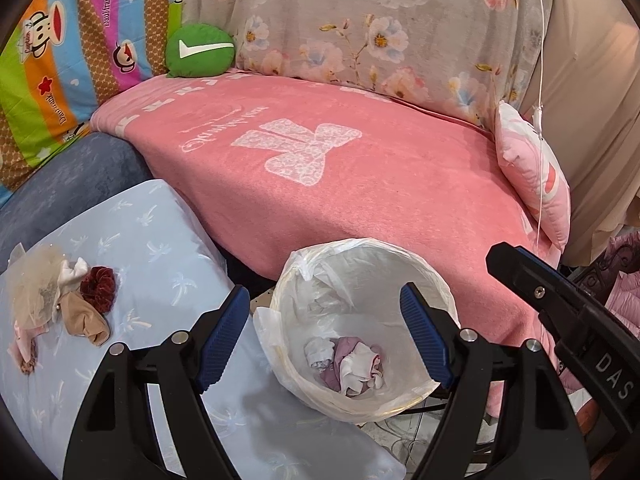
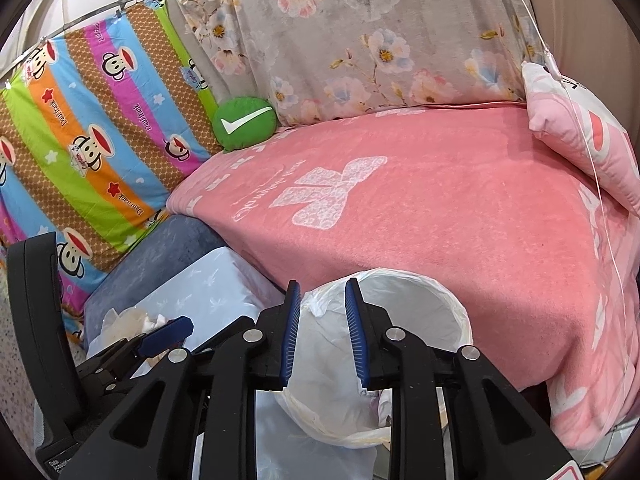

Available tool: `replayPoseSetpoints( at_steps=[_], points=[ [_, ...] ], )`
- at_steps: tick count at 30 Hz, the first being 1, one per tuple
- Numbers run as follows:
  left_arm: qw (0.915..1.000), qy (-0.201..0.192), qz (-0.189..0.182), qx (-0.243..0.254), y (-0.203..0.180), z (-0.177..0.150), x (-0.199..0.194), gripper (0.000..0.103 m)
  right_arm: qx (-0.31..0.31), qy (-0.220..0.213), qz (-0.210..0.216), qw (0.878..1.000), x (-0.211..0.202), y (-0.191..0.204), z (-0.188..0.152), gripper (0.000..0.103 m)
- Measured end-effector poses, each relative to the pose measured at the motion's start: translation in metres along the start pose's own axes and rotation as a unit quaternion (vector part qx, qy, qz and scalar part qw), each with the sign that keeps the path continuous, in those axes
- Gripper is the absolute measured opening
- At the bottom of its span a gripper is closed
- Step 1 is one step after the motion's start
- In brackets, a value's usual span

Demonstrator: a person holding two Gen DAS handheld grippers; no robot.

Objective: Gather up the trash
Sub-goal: 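Move both grippers back over the remaining cloth items on the sheet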

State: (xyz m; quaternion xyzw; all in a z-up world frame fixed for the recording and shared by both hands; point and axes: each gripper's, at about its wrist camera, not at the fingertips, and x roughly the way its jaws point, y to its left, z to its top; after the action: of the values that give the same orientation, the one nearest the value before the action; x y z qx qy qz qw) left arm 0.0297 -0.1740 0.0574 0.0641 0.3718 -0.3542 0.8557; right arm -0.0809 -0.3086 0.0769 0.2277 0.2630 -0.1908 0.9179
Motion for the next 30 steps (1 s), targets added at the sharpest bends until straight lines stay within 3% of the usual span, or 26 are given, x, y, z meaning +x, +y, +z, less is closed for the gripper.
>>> replayPoseSetpoints(
  at_steps=[21, 25, 30],
  points=[
    [0.9967, 0.004, 0.035, -0.073, 0.073, -0.016, -0.012, 0.075, -0.050, 0.032, 0.028, 0.998, 0.025, 0.060, -0.015, 0.024],
    [0.9948, 0.004, 0.046, -0.091, 0.095, -0.022, -0.016, 0.076, -0.062, 0.039, 0.036, 0.997, 0.031, 0.076, -0.020, 0.030],
    [0.9907, -0.005, 0.074, -0.114, 0.124, -0.032, -0.025, 0.087, -0.080, 0.055, 0.047, 0.994, 0.043, 0.101, -0.030, 0.032]
  ],
)
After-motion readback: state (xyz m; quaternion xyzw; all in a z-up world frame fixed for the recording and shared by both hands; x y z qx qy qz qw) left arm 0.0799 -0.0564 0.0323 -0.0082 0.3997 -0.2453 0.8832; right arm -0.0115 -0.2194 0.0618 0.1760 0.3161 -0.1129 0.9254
